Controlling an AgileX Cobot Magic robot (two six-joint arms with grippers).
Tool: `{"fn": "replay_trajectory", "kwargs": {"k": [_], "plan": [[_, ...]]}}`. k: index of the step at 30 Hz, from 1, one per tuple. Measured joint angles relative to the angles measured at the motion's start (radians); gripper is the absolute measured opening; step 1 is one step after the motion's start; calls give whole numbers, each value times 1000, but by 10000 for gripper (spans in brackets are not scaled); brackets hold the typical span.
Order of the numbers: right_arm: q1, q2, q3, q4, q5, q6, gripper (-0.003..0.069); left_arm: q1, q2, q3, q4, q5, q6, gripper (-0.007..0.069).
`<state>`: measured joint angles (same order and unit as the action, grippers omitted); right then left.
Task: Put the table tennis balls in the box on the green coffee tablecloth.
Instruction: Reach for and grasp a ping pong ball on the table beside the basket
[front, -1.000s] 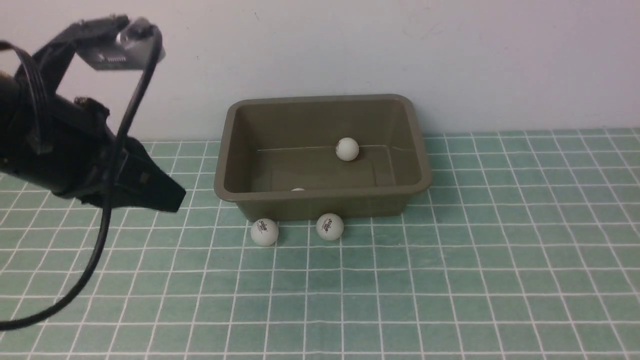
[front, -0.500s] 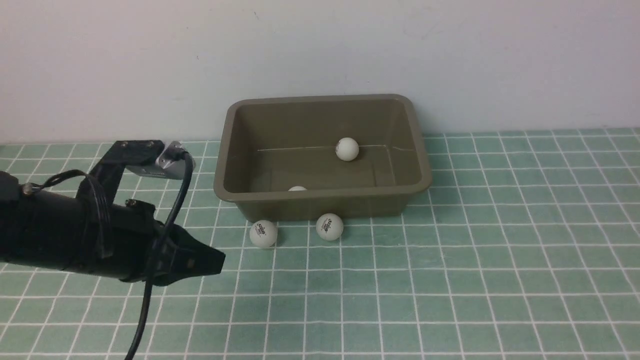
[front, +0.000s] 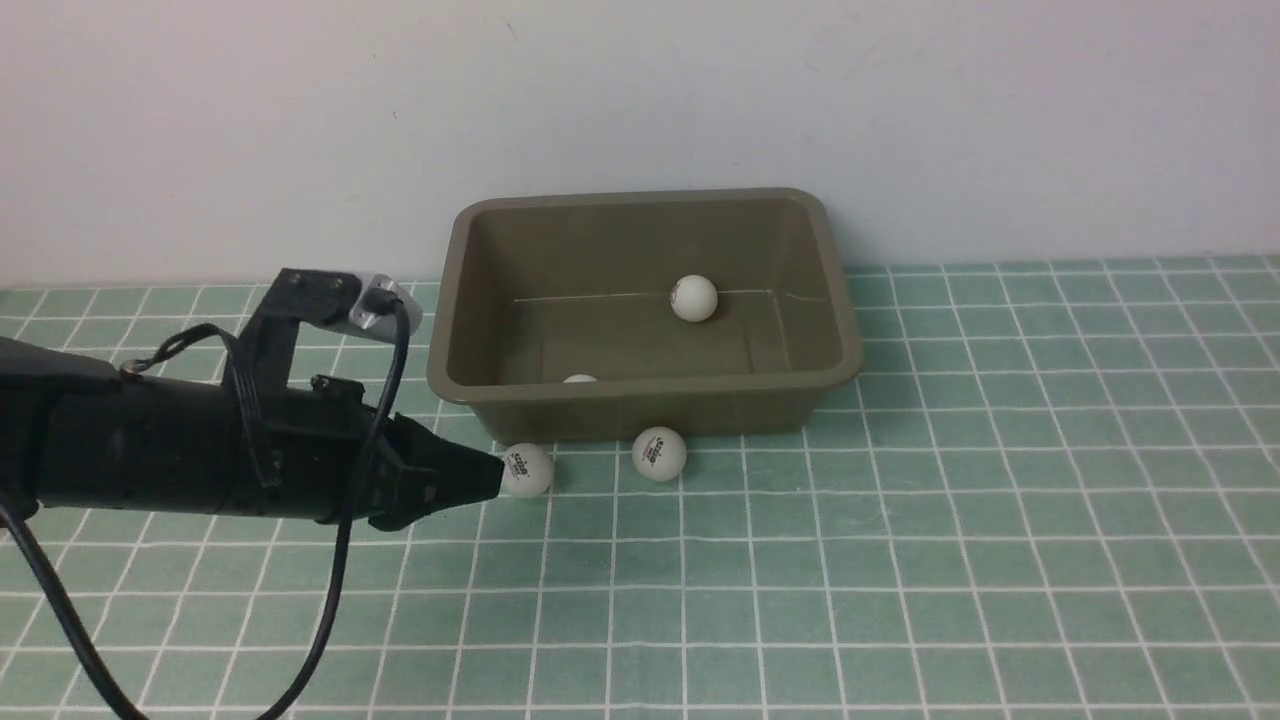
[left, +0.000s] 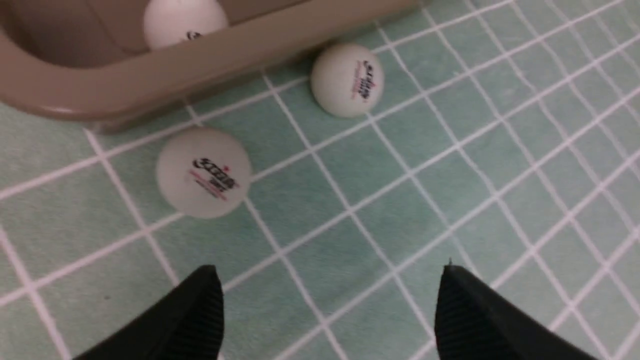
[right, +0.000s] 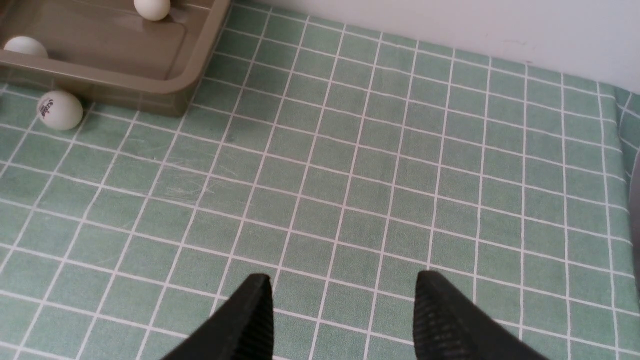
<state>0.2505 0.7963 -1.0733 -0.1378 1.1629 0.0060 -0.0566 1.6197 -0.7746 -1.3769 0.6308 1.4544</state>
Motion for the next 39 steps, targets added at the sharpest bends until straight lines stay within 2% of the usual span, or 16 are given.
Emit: {"fn": "replay_trajectory", "kwargs": {"k": [8, 13, 18, 25, 39], "plan": [[0, 0, 0, 0, 0, 0, 356, -198, 4, 0, -68, -318, 11, 510], [0, 0, 0, 0, -1, 0, 356, -246, 16, 0, -159, -454, 33, 510], [0, 0, 0, 0, -7, 0, 356, -249, 84, 0, -231, -475, 104, 510], [0, 0, 0, 1, -7, 0, 356, -249, 158, 0, -339, -450, 286, 510], [0, 0, 0, 6, -8, 0, 356, -250, 190, -75, -345, -449, 323, 510]]}}
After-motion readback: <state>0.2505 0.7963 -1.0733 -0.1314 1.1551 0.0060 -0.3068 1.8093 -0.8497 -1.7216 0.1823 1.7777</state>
